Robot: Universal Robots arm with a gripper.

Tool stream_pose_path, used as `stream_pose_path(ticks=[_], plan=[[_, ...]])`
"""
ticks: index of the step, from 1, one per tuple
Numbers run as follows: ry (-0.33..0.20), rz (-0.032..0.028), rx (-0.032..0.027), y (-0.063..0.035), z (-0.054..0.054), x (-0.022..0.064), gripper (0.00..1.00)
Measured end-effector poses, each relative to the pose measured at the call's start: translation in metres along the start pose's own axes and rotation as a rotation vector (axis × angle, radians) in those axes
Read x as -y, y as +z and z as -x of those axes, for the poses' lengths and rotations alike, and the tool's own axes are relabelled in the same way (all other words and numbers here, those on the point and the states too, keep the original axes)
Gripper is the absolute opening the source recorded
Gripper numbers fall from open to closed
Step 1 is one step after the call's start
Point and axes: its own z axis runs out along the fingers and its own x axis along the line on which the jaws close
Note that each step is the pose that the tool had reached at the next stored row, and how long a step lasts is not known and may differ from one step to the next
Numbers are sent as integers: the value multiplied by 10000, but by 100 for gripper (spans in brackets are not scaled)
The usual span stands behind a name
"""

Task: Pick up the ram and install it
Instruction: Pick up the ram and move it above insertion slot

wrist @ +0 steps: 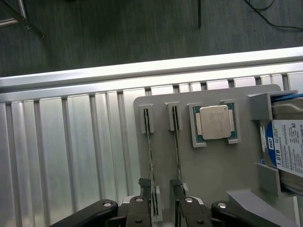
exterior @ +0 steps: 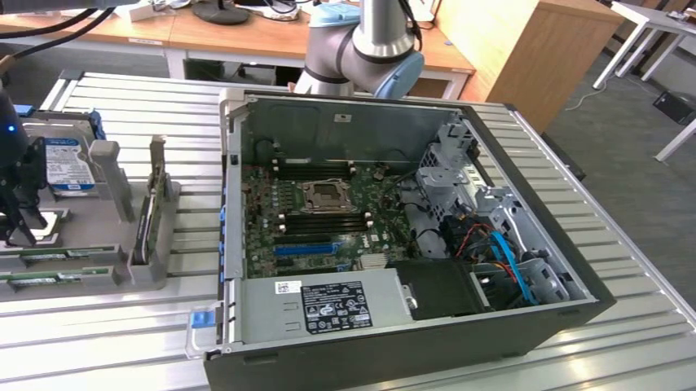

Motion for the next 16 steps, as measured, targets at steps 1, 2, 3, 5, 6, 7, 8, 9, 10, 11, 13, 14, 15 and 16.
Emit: stream_pose_path(ticks=[1, 2, 3, 5, 6, 7, 8, 9, 10, 11, 13, 14, 15, 16], plan=[[0, 0, 0, 7, 0, 0, 30], [0, 1, -1, 13, 0, 1, 30], [-1, 0, 0, 20, -1, 1, 30], [-1, 1, -1, 34, -1, 2, 30], [-1, 1, -1, 42, -1, 2, 30], [0, 1, -1, 49, -1, 2, 30], [-1, 0, 0, 57, -1, 3, 30], [-1, 0, 0, 64, -1, 3, 30], [-1, 0, 0, 71, -1, 3, 30], [-1, 1, 0, 77, -1, 4, 30], [0, 1, -1, 92, -1, 4, 30], [-1, 1, -1, 99, -2, 5, 30], [-1, 1, -1, 106, -2, 5, 30], [-1, 1, -1, 114, -2, 5, 30]])
